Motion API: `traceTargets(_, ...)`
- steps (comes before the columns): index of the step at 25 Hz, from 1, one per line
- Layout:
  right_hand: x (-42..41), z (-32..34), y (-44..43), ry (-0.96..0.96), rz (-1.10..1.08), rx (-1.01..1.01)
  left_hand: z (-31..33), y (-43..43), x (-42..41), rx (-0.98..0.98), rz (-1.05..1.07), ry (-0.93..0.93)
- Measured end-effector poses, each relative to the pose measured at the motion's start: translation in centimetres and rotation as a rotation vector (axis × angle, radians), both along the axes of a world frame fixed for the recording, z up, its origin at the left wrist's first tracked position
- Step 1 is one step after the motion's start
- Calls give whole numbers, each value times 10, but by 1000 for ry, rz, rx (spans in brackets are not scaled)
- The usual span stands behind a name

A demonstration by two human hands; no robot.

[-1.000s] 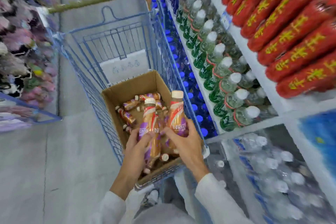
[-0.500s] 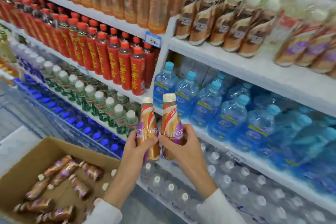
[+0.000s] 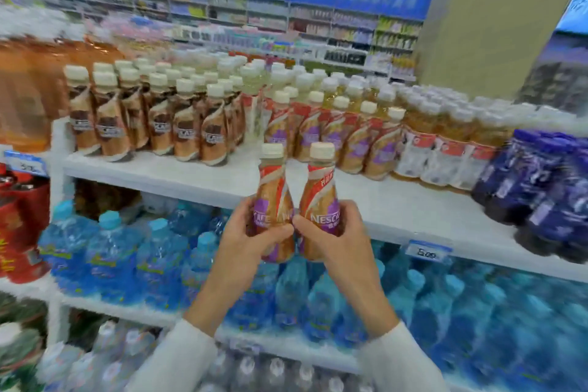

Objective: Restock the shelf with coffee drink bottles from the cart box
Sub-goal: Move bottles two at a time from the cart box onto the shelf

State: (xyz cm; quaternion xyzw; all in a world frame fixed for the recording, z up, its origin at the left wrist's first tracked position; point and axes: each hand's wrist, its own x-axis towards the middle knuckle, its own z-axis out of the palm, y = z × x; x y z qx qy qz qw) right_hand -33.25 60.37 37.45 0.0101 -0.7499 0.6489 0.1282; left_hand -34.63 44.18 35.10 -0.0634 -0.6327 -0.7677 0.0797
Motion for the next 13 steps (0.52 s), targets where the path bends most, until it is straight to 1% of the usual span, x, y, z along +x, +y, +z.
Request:
traceTargets(2,-24,17,30,43,-36,55,19,30,-30,-57,-14,74)
traceTargets(5,-58,29,60,62,-65,95,37,57,-69,-155,-21,127)
traceTargets(8,-85,27,75,54,-95,98,42,67,-99,-285,-38,143)
traceTargets(13,-96,14,79,68,-137,47,34,70,-123,-400,-67,98)
